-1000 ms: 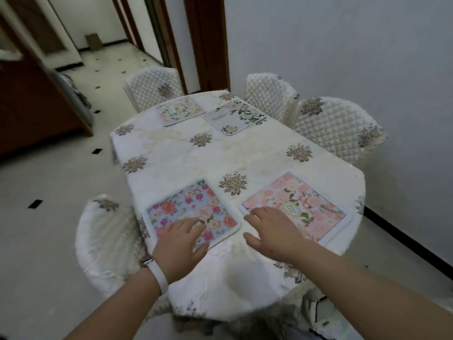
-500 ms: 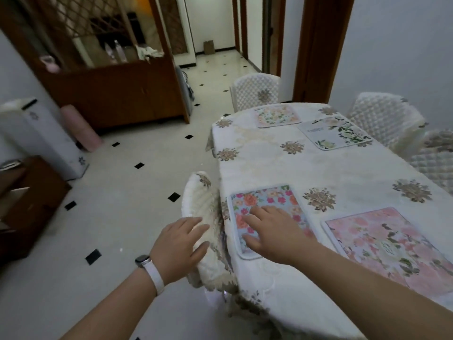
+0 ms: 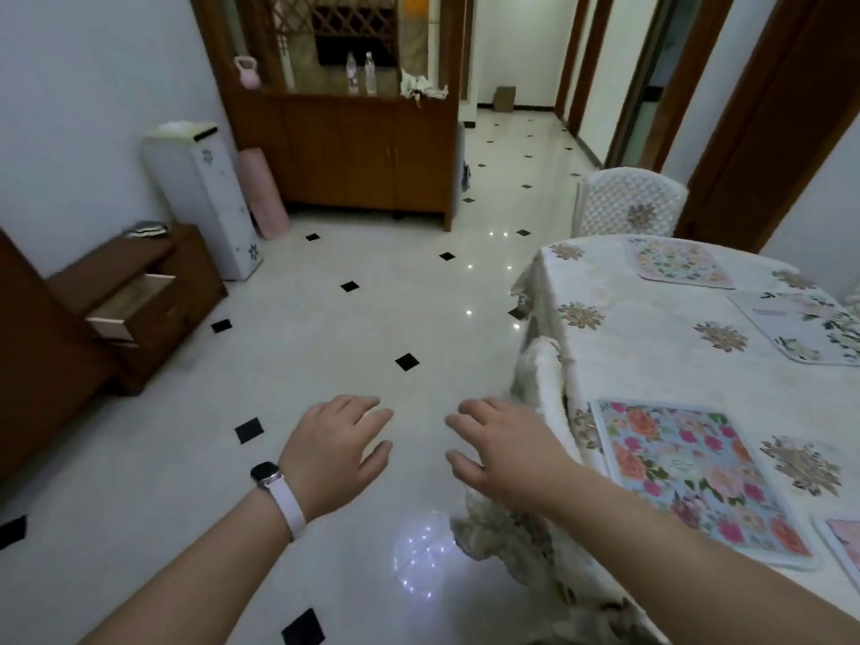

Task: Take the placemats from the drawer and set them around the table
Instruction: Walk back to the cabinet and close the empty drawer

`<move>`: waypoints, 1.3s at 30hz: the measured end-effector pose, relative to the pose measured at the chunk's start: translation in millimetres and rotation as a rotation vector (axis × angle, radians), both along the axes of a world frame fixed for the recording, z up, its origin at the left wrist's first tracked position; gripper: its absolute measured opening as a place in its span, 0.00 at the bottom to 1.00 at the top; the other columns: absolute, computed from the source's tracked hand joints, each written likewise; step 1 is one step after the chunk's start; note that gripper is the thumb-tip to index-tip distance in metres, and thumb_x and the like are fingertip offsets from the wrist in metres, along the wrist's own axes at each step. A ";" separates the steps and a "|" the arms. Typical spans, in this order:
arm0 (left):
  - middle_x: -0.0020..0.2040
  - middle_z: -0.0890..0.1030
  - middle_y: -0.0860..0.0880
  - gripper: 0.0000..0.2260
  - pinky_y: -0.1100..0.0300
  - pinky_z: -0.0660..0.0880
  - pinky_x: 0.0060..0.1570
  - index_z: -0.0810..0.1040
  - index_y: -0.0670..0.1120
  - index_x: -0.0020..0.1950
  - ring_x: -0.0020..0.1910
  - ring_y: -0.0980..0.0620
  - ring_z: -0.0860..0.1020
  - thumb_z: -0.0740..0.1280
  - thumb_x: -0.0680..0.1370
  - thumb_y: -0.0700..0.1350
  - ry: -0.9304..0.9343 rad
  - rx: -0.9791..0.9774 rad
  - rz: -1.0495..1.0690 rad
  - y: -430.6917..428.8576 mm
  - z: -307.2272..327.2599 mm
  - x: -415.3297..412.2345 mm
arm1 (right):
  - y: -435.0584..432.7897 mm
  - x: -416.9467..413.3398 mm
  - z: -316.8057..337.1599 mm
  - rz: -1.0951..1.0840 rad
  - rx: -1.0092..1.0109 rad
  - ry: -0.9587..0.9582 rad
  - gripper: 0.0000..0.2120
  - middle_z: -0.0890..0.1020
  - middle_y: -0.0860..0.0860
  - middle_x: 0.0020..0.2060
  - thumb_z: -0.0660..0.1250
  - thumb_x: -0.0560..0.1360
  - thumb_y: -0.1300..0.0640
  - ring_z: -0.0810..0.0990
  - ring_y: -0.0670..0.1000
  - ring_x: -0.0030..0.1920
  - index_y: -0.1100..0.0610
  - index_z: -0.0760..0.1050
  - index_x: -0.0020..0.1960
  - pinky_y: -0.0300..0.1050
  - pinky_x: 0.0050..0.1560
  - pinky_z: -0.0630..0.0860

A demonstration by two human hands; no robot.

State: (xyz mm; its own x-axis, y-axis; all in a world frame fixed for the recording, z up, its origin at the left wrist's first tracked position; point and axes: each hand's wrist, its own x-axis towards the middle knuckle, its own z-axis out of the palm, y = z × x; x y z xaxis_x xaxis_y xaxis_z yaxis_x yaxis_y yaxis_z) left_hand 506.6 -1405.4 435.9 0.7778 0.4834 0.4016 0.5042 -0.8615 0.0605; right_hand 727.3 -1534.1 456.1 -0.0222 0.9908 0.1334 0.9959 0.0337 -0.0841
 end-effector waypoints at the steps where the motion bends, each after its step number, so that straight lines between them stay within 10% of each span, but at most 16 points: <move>1: 0.54 0.83 0.46 0.16 0.52 0.77 0.45 0.82 0.46 0.56 0.52 0.45 0.81 0.63 0.75 0.54 -0.003 0.000 0.019 12.1 -0.3 -15.8 | 16.1 -13.4 1.2 0.017 0.005 -0.006 0.22 0.81 0.50 0.53 0.56 0.75 0.41 0.78 0.55 0.52 0.53 0.77 0.60 0.53 0.49 0.77; 19: 0.55 0.83 0.48 0.16 0.54 0.76 0.46 0.82 0.46 0.57 0.52 0.47 0.79 0.65 0.75 0.53 0.008 -0.065 0.412 140.2 -10.6 -179.8 | 241.2 -138.9 -19.1 0.317 -0.049 0.014 0.23 0.82 0.48 0.53 0.55 0.75 0.39 0.79 0.54 0.52 0.50 0.79 0.58 0.49 0.50 0.76; 39: 0.59 0.82 0.49 0.21 0.53 0.77 0.50 0.80 0.49 0.62 0.56 0.49 0.80 0.57 0.77 0.58 0.203 -0.188 0.740 389.6 10.1 -118.2 | 560.5 -61.4 -14.2 0.490 -0.110 0.078 0.27 0.80 0.47 0.55 0.49 0.74 0.37 0.77 0.53 0.53 0.50 0.75 0.62 0.49 0.53 0.74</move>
State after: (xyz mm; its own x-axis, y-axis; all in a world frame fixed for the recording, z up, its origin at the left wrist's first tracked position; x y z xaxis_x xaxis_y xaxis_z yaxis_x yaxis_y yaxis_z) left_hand 388.4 -1015.8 446.0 0.2771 0.9496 0.1468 0.9591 -0.2826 0.0173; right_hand 665.9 -973.6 441.9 -0.4823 0.8747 0.0485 0.8558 0.4822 -0.1873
